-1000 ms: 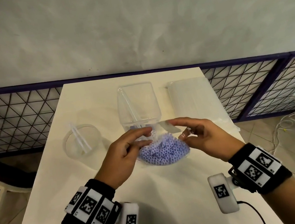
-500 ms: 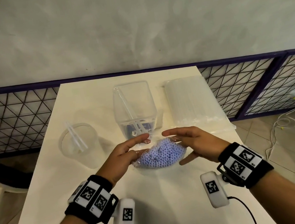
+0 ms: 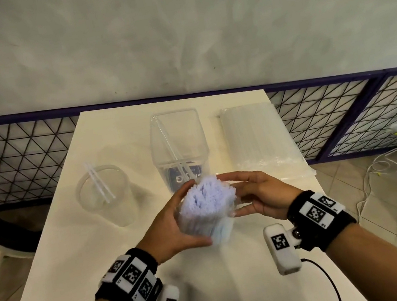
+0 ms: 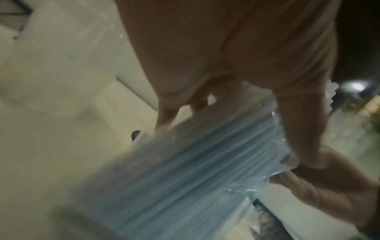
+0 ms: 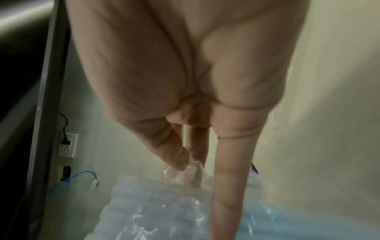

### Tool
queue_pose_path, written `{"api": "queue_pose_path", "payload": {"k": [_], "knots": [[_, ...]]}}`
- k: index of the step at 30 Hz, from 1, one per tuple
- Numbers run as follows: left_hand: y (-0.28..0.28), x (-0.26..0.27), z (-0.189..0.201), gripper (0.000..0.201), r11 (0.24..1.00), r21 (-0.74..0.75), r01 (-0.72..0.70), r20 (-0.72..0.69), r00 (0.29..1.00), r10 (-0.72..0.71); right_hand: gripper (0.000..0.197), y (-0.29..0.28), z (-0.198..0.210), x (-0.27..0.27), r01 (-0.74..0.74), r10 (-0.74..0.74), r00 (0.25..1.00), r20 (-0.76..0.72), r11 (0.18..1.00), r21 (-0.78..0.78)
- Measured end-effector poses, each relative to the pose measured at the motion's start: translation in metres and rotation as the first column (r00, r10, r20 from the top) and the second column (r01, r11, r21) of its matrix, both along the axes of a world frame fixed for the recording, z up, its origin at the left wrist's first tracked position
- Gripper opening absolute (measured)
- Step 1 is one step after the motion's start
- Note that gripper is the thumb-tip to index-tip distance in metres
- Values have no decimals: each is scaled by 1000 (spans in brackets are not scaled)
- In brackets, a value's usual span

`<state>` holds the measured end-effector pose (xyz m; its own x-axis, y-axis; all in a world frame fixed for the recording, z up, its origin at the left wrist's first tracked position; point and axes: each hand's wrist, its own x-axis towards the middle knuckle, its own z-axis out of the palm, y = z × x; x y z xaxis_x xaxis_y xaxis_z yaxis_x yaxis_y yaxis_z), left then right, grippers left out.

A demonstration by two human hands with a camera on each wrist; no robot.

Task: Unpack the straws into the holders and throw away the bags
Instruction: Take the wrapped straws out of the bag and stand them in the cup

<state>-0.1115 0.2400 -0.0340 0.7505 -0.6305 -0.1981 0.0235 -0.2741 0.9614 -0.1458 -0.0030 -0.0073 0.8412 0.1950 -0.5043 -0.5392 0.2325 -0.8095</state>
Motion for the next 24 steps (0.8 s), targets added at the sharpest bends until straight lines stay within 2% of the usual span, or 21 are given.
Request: {"api": "queue_pose_path", "payload": {"k": [2, 6, 9, 12, 16, 20, 24], "knots": [[-2, 4, -9, 101, 991, -67, -116, -13, 993, 115, 52, 4, -4, -2, -30, 28, 999, 31, 998, 64], [-1, 6, -23, 93, 983, -51, -178, -32, 984, 176, 66, 10, -17, -11, -71, 61, 995, 81, 991, 117], [-1, 5, -27, 93, 981, -29, -193, -26, 981, 192, 78, 13, -21, -13, -115, 128, 978, 166, 990, -88], [-1, 5, -29, 96, 980, -21, -197, -23, 980, 197, 83, 18, -24, -14, -104, 168, 964, 207, 952, -287], [-2, 4, -31, 94, 982, -27, -188, -17, 982, 188, 89, 19, -25, -11, -126, 221, 952, 210, 913, -388], [-1, 4, -29, 93, 981, -38, -192, -3, 981, 192, 98, 21, -19, -8, -186, 346, 905, 248, 845, -502], [-2, 5, -25, 92, 979, -81, -187, 37, 981, 190, 96, 23, -16, -6, -89, 318, 884, 344, 835, -543]]}}
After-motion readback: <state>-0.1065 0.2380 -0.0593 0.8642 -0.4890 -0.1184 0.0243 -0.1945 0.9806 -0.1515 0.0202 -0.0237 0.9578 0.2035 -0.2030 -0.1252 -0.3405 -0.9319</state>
